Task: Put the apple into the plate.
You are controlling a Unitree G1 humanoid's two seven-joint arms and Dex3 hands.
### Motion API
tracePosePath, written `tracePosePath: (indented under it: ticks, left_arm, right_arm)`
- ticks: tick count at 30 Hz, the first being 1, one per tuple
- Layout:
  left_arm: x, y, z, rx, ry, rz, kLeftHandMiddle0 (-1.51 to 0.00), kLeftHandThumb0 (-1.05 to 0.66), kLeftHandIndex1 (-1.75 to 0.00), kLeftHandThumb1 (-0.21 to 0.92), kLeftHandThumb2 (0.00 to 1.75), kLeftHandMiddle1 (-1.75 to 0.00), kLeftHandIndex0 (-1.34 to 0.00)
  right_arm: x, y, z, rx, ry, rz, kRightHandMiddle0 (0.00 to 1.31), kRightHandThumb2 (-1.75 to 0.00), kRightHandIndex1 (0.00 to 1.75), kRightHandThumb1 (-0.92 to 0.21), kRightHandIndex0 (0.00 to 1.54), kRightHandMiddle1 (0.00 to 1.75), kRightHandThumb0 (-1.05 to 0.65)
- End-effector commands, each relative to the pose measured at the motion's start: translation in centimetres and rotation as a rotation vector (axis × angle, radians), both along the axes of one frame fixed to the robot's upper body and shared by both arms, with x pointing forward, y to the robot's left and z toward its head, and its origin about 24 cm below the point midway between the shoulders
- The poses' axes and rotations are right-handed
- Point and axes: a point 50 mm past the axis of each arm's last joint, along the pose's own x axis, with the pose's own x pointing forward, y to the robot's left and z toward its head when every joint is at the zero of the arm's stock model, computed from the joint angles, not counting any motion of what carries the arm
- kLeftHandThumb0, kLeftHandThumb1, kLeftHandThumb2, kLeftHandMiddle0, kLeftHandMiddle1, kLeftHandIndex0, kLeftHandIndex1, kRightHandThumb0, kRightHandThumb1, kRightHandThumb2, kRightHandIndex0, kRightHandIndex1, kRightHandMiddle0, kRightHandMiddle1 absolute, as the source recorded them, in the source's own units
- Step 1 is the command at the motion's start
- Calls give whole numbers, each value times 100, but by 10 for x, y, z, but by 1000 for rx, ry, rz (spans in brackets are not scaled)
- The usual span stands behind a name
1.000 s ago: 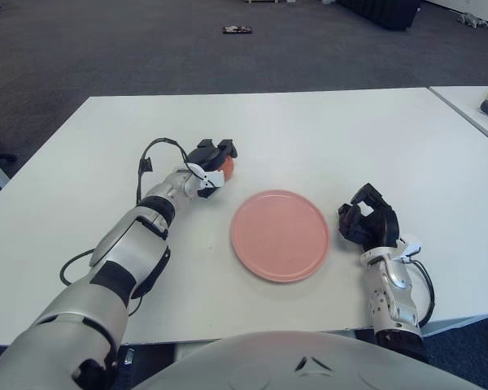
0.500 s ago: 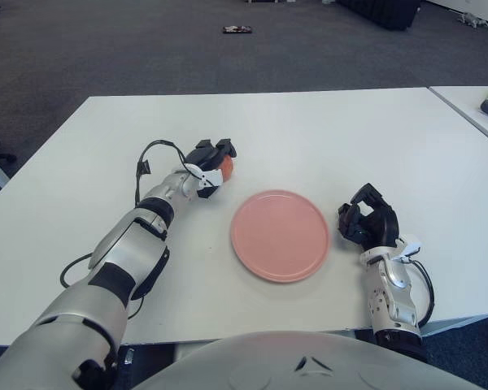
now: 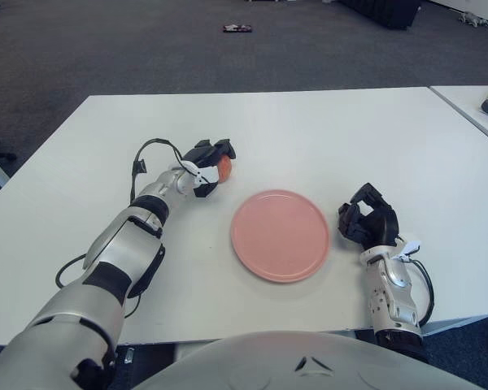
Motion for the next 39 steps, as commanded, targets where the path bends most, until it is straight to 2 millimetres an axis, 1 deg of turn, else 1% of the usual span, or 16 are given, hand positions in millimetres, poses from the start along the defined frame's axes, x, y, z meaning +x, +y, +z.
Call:
tracePosePath:
  ticks: [1,7,13,17,20,23,27,34,39]
  left_arm:
    - [1,15,3,0,34,21,-98,0,-175,-10,174,-159,-69]
    - [6,18,19,-57,-26,0,-99,0,-175,-11,174,-158,-70]
    - [9,22,38,-111,-158,-6,-99,0,-175,-11,175,-158,-70]
    - [10,22,58,-155,-280,-32,-99,0,-175,-11,175,-158,-70]
    - [8,20,64,-189,-338,-43,-99,0,-175,-11,175,-159,-70]
    - [3,13,70,-230,-398,-74,-98,0,-175,-11,175,-160,-70]
    - [-4,5,75,-284,-436,-112,-98,0,-175,-11,175,-160,-70]
    - [-21,-9,78,-360,-461,-206,-98,0,-175,-11,175,-160,-70]
    - [-33,-17,82,-377,-472,-299,-98,0,-175,-11,175,-159,-70]
  right_arm:
    - [-6,2,-11,24,61,-16,67,-142,175,-24,122,175,-51]
    - [-7,3,-10,45,44,-15,71,-147,175,-21,126,175,-53]
    - [-7,3,-10,49,46,-15,72,-148,175,-20,127,175,-53]
    - [-7,2,-10,43,57,-17,72,-148,175,-19,128,175,-53]
    - [-6,2,-11,34,65,-16,70,-146,175,-21,126,175,-53]
    - [-6,2,-10,28,62,-10,70,-145,175,-22,125,175,-52]
    - [-6,2,-10,21,63,-2,69,-145,175,-22,124,175,-52]
    - [-6,2,-11,25,74,12,69,-144,175,-23,123,175,-52]
    - [-6,2,-11,38,75,16,67,-141,175,-25,121,175,-51]
